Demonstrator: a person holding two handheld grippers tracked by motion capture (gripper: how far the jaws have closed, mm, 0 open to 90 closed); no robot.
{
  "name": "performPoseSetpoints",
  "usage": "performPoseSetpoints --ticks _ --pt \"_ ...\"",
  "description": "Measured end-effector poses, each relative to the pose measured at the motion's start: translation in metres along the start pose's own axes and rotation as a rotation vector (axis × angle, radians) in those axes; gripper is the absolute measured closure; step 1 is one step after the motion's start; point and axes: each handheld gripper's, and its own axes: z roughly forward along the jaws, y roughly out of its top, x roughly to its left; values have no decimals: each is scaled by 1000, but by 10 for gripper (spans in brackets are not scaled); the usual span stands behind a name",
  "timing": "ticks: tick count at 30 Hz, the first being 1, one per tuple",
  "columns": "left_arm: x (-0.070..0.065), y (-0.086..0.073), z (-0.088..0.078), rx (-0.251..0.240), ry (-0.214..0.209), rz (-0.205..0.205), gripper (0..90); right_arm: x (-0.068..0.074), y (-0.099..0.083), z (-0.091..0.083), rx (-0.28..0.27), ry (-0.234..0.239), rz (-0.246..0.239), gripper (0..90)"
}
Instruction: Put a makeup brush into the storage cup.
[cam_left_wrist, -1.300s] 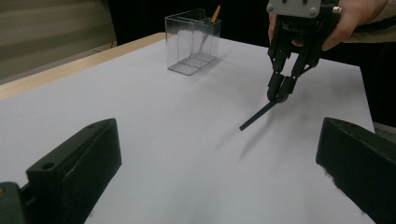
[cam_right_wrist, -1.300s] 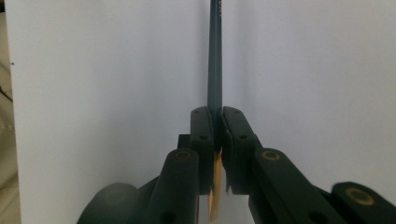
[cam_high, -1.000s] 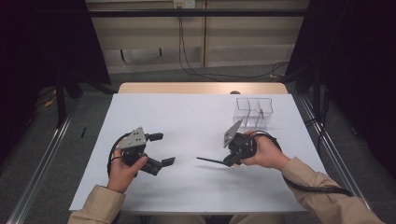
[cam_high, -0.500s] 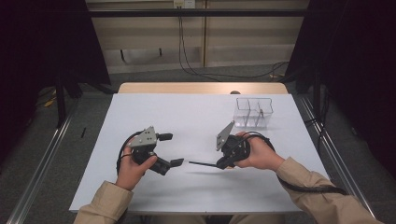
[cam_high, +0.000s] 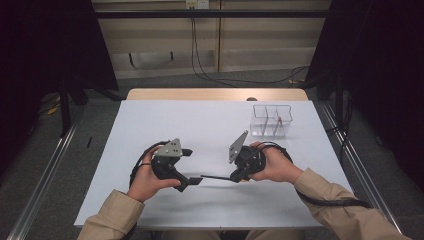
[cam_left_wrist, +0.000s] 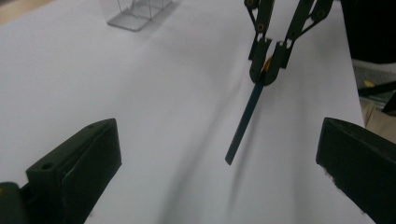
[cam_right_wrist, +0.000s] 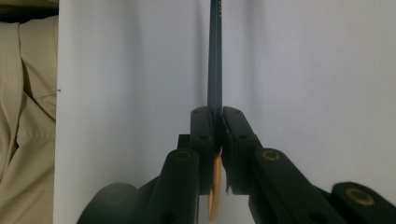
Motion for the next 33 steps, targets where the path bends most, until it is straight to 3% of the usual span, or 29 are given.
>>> performPoseSetpoints --ticks 2,7,12,24,33 --pt "0 2 2 39 -2 22 0 0 1 0 1 1 -5 841" --pt "-2 7 8 114 -8 27 2 1 2 -1 -3 2 -8 841" --pt "-4 10 10 155 -10 41 43 2 3 -2 -2 3 -15 841" --pt "-6 24 17 292 -6 100 238 4 6 -2 -4 9 -34 841" --pt "-5 28 22 340 -17 100 358 5 8 -5 -3 8 -42 841"
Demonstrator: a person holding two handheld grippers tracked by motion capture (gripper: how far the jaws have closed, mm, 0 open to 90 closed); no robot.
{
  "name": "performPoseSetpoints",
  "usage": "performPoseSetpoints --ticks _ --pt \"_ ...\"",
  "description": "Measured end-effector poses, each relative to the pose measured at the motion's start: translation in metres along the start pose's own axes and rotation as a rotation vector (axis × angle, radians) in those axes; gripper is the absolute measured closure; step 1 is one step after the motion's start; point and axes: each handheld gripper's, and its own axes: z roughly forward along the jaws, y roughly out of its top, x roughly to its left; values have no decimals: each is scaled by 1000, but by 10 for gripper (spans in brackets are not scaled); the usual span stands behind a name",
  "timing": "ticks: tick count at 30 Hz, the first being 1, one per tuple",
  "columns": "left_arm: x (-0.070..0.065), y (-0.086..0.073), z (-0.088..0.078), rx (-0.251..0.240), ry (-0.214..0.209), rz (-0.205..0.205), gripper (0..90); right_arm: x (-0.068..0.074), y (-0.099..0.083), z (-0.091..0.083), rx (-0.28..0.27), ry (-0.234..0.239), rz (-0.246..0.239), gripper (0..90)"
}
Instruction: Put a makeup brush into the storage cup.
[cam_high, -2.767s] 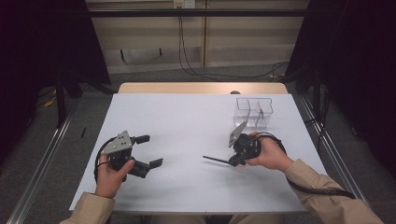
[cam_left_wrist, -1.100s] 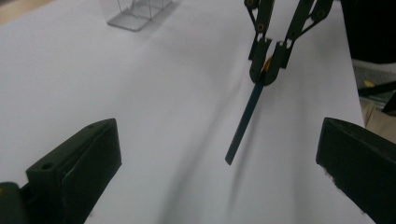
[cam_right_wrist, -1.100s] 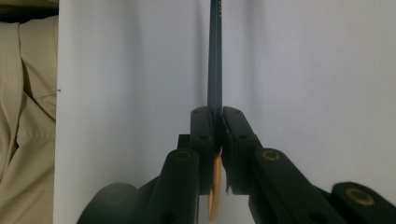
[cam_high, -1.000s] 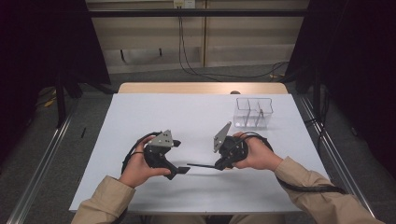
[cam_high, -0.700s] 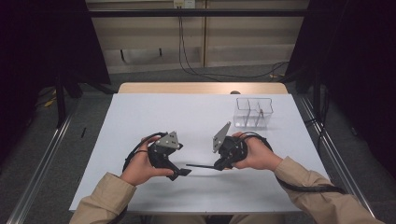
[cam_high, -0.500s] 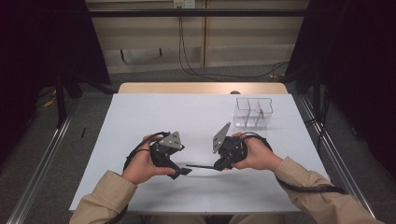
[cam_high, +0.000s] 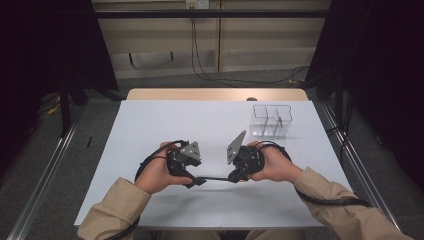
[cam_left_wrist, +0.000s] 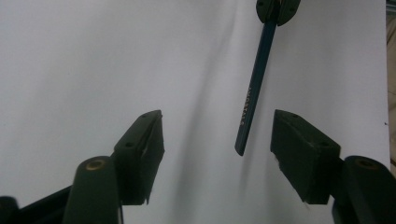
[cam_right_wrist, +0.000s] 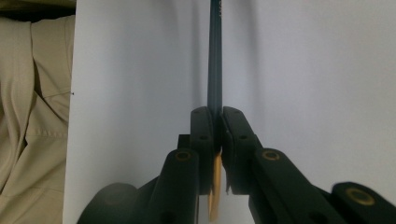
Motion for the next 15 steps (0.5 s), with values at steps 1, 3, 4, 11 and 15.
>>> performPoseSetpoints --ticks 1,3,4,11,15 --pt "0 0 0 0 -1 1 377 0 0 0 -1 -1 1 841" --pt "0 1 0 2 -5 2 397 0 0 0 -5 0 1 841" --pt "0 1 0 5 -4 6 400 0 0 -1 -4 0 -1 841" --pt "-1 3 3 8 -26 20 478 1 1 0 -2 0 -4 841" --pt "-4 5 7 41 -44 50 542 0 2 0 -9 0 -9 841"
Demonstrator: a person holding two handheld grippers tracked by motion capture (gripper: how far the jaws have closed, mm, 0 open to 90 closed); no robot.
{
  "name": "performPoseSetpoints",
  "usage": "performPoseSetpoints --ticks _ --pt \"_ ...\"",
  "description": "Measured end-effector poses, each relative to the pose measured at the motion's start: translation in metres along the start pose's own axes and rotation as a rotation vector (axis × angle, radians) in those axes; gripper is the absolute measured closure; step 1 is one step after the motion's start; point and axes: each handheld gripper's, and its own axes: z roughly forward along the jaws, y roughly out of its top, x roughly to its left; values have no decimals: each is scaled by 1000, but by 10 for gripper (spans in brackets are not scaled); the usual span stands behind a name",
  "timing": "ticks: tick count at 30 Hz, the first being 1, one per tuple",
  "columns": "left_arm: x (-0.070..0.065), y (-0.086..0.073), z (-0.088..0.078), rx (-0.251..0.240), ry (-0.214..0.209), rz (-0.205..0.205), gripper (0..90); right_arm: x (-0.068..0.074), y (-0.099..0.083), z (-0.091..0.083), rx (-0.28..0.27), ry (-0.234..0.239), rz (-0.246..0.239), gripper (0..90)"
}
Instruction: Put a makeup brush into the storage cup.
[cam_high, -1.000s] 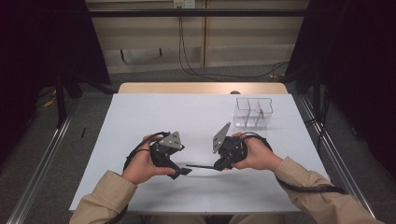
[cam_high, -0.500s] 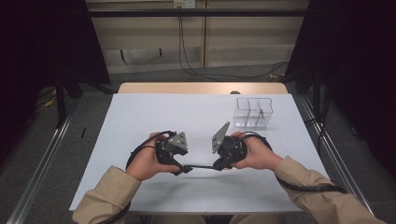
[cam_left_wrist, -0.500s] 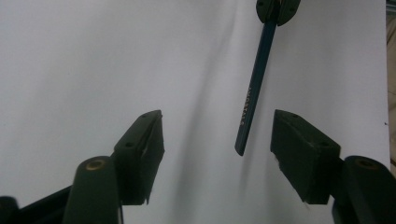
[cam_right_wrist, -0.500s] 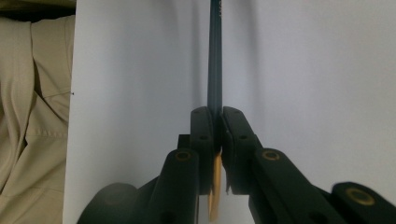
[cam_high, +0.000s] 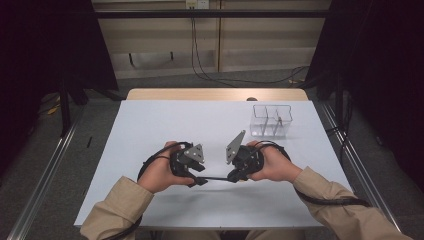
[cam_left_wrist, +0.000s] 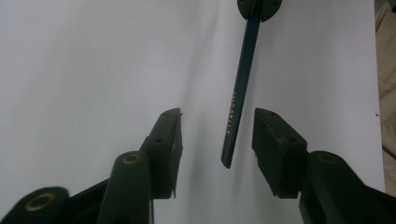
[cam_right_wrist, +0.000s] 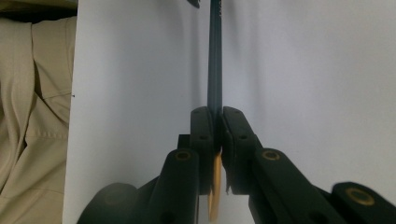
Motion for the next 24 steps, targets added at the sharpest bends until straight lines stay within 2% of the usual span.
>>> performPoseSetpoints --ticks 5,6,13,15,24 --pt "-1 2 4 11 -16 0 665 -1 3 -3 -2 -5 2 841" --pt "-1 2 4 21 -33 2 686 -1 3 -3 -1 -6 2 842" --pt "-2 4 8 44 -43 9 779 0 6 -4 -4 -7 -12 841" --pt "-2 4 9 46 -38 9 801 1 7 -4 0 -6 -19 841" --pt "-2 4 9 59 -73 7 839 -2 5 -7 -28 10 -27 839"
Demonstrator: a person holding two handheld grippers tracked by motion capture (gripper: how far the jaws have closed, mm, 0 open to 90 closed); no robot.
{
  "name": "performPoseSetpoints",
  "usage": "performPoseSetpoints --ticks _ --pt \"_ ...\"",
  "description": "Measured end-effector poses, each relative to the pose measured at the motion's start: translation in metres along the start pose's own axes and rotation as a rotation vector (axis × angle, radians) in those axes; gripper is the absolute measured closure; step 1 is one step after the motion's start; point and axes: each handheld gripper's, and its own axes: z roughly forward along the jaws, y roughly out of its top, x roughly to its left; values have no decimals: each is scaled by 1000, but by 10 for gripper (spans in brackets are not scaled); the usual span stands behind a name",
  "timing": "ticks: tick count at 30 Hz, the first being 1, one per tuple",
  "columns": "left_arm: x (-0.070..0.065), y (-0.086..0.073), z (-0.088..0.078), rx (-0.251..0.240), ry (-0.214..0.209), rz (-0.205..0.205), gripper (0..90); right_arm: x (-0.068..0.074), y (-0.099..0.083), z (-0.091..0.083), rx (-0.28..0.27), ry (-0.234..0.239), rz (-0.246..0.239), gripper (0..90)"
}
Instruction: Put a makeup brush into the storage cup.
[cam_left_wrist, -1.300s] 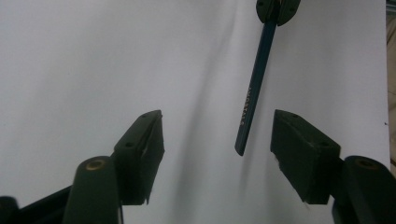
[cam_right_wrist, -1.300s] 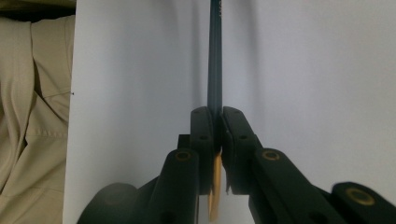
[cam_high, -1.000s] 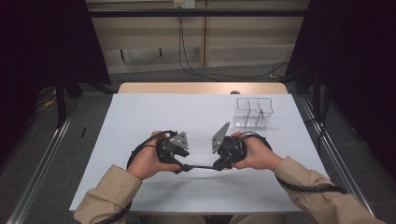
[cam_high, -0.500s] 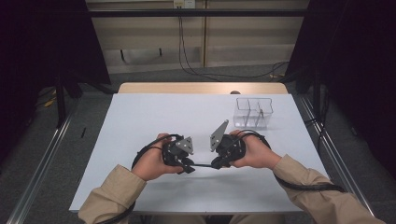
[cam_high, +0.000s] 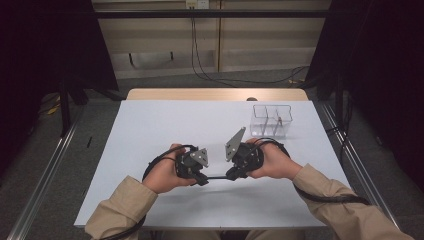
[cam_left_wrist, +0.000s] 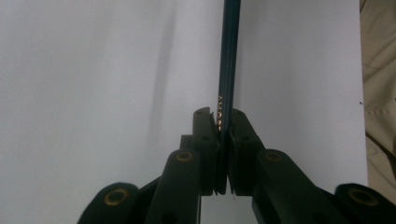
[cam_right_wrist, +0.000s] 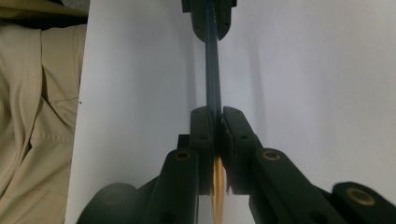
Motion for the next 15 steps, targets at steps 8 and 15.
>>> performPoseSetpoints --ticks 8,15 --pt "-2 2 3 18 -36 4 854 -4 1 -7 -26 31 -20 837" --pt "-4 0 6 13 -51 -12 857 -6 2 -11 -44 54 1 835"
